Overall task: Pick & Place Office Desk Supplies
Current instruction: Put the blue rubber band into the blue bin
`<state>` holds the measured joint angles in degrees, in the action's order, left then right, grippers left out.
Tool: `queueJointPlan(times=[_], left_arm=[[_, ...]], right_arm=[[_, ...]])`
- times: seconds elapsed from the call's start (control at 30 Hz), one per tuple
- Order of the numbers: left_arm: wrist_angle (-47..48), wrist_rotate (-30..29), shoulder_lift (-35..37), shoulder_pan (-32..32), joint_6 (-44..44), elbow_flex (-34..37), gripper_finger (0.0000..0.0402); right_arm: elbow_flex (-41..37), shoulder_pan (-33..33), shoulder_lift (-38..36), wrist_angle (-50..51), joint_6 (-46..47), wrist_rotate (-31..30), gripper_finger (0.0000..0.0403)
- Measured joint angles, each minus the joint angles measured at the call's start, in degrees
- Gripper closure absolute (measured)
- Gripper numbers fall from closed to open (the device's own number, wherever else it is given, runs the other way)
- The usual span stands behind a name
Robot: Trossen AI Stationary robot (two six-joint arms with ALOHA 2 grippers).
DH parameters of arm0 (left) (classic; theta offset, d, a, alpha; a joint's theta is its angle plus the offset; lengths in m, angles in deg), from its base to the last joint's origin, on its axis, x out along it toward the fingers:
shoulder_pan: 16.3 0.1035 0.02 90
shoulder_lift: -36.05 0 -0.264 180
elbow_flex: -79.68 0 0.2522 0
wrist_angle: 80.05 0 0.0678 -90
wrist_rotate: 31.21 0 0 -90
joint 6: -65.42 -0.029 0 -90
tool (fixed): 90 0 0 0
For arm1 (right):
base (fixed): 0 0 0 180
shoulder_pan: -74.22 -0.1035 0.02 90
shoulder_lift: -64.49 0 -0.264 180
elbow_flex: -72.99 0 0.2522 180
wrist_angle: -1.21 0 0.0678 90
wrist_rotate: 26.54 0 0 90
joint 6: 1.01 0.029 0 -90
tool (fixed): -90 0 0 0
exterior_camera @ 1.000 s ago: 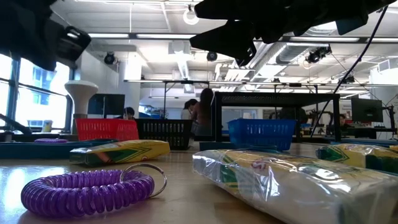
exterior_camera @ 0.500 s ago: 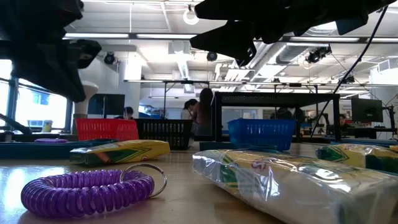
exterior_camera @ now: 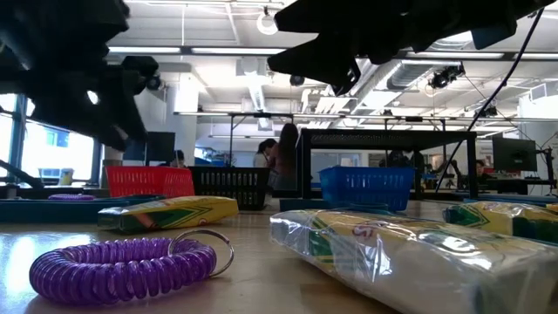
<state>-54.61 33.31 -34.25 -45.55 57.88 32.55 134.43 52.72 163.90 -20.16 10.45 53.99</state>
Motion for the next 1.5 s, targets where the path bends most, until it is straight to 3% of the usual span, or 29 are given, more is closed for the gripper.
queueJointPlan(times=[0.27, 0.47, 0.63, 0.87, 1.2, 1.33, 1.5], left_arm=[[8.2, 4.4, 0.0, 0.8, -1.6, 0.0, 0.0282], [8.4, 5.4, -0.4, 4.2, -1.9, 0.1, 0.0282], [9.0, 12.7, -1.9, 7.3, -1.9, 0.2, 0.0282], [7.4, 12.7, -6.5, 10.6, -8.7, 0.2, 0.0282], [7.1, 13.9, -10.8, 12.6, -9.0, -0.1, 0.0283], [7.2, 14.0, -10.6, 12.2, -8.6, 0.0, 0.0314], [7.3, 13.2, -10.7, 10.6, -7.4, 0.0, 0.0390]], right_arm=[[0.0, 0.0, 0.0, 0.3, 0.3, 0.2, 0.0149], [0.0, 0.0, 0.0, 0.2, 0.3, 0.2, 0.0149], [0.0, 0.0, 0.0, 0.2, 0.3, 0.2, 0.0149], [0.0, 0.0, 0.0, 0.3, 0.3, 0.4, 0.0149], [0.0, 0.0, 0.0, 0.6, 0.3, 0.5, 0.0149], [0.0, 0.0, 0.0, 0.6, 0.5, 0.5, 0.0149], [0.0, 0.0, 0.0, 0.6, 0.5, 0.5, 0.0149]])
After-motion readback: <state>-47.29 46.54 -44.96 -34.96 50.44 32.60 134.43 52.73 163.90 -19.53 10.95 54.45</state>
